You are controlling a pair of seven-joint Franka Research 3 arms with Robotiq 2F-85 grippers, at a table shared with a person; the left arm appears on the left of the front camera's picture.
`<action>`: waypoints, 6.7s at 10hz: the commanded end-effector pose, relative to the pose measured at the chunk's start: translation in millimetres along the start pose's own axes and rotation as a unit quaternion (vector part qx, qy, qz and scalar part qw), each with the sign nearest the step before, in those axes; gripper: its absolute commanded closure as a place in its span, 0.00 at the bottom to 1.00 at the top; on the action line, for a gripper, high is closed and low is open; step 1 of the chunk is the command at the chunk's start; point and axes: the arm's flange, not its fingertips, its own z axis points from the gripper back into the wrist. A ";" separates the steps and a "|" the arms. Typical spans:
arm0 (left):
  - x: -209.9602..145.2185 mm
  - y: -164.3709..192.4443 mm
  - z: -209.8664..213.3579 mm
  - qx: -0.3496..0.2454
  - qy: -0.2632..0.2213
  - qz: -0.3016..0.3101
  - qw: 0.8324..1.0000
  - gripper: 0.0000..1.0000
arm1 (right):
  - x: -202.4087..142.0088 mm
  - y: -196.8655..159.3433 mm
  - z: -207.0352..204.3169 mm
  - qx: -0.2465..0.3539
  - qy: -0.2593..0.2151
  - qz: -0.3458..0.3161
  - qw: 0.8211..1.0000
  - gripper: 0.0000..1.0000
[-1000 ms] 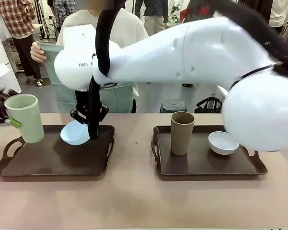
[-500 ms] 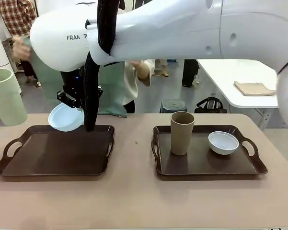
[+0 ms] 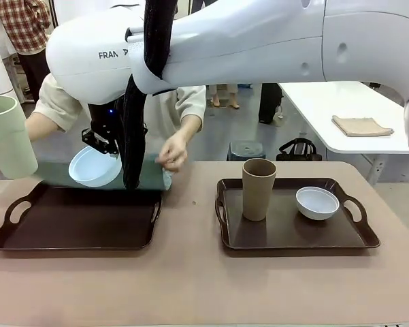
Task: Set up a tray with a mat and arrange the tableware.
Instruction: Place the Picnic Bowl and Reusable plastic cup back onto the Handle tray in front of the human's position.
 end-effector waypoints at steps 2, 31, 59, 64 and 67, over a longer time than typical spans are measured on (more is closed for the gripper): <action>-1.0 1.0 0.0 0.002 0.003 -0.009 1.000 1.00 | 2.7 2.0 2.2 -0.003 0.004 0.000 1.000 1.00; -47.2 26.5 -58.3 0.003 -0.052 0.010 0.999 0.13 | 14.9 -20.4 -70.6 0.073 0.015 -0.029 0.997 0.95; -152.1 57.0 -135.9 -0.013 -0.049 0.047 0.998 0.00 | 27.1 -37.4 -201.6 0.094 0.085 -0.039 0.991 0.13; -133.4 44.8 -105.0 -0.006 0.086 0.134 0.987 0.00 | -2.0 -52.2 -137.1 0.072 0.073 -0.034 0.994 0.00; -103.6 25.5 -68.4 -0.002 0.222 0.159 0.962 0.00 | -28.8 -67.5 -88.6 0.072 0.035 -0.040 0.996 0.00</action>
